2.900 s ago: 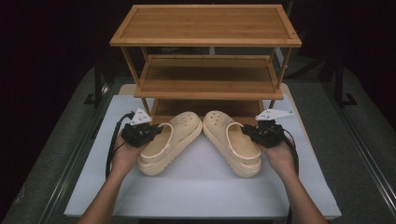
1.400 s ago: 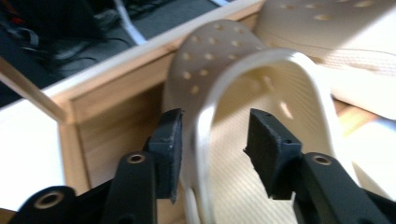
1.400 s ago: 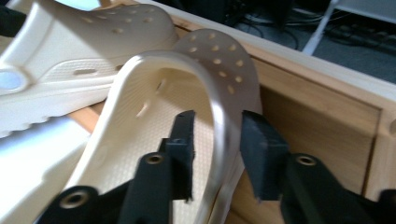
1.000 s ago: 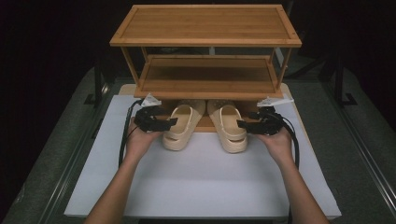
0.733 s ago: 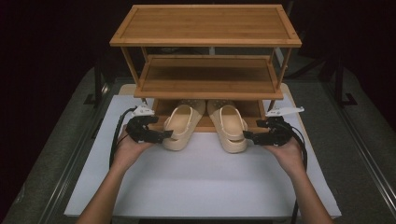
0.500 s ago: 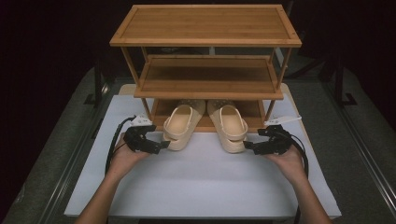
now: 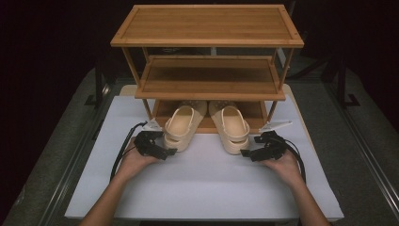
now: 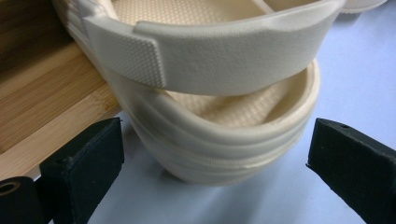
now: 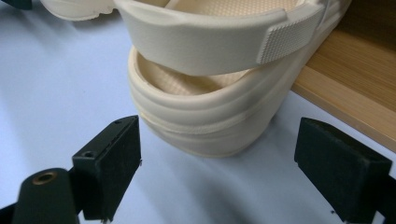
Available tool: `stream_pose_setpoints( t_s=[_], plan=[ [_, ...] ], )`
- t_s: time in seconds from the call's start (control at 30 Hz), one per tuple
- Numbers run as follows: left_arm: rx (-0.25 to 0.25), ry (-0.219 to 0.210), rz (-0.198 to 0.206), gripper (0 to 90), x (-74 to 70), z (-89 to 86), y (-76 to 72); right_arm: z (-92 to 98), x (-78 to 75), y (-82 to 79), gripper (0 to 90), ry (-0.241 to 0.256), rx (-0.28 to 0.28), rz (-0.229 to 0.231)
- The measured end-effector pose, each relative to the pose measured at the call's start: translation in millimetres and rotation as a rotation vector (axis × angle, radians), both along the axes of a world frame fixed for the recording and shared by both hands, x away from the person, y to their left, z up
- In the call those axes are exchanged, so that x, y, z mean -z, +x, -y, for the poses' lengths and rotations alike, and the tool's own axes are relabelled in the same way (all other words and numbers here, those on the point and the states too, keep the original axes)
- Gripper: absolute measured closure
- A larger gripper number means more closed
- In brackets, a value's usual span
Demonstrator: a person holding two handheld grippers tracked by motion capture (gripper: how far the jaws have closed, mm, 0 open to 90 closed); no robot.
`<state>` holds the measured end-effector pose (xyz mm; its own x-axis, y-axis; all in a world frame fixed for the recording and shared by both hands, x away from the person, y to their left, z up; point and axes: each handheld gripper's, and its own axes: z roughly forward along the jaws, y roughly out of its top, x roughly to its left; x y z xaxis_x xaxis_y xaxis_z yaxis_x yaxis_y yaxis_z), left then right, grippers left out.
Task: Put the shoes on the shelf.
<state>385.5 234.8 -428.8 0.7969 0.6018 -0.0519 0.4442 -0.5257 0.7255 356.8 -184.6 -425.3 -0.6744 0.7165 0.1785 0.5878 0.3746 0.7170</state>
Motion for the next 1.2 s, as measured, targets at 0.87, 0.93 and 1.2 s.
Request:
stream_pose_setpoints(
  t_s=[0.87,0.93,1.2],
  plan=[
    [0.0,0.009,0.017,4.6,2.1,55.3,20.2,-41.3,5.7,30.8,13.7,-0.02,-0.03,0.032],
    [-0.002,0.01,0.02,4.6,2.6,61.4,24.3,-44.7,6.5,35.7,13.8,-0.013,-0.018,0.036],
    [-0.033,0.01,0.032,4.6,4.0,76.9,41.9,-55.1,7.8,52.8,13.7,-0.006,0.03,0.061]
  ],
)
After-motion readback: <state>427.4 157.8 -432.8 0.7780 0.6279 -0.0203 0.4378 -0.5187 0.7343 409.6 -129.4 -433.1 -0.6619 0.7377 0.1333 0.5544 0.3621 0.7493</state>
